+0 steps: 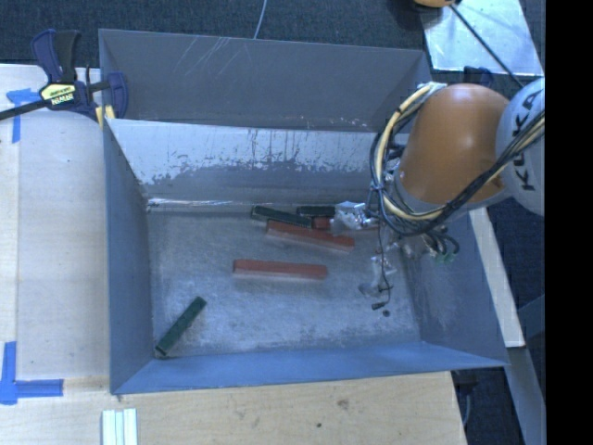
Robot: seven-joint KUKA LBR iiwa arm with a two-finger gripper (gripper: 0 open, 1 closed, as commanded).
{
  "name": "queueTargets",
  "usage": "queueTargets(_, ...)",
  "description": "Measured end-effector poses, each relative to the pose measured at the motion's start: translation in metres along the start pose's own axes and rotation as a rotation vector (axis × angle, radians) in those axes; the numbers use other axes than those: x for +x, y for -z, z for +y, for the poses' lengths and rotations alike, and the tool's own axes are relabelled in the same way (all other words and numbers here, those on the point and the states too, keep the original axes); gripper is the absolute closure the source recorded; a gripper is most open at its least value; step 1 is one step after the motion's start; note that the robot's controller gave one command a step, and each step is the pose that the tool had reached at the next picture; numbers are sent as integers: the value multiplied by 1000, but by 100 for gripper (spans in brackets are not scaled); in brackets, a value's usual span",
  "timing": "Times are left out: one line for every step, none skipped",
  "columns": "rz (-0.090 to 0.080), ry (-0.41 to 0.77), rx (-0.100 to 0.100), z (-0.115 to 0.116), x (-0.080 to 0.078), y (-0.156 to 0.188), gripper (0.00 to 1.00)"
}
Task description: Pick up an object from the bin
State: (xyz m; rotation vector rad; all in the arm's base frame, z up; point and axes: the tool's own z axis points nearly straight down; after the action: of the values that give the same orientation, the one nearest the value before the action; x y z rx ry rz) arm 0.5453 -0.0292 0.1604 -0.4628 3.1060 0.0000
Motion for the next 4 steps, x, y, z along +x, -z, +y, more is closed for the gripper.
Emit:
queueTargets(-5, -49, -1, 16, -71, -20, 0)
queueTargets(-5, 51, 2, 47, -60, -70, 0)
queueTargets(-13, -177, 1, 57, -75, -86, 100)
queueTargets(-13, -177, 1, 57, -75, -86, 100)
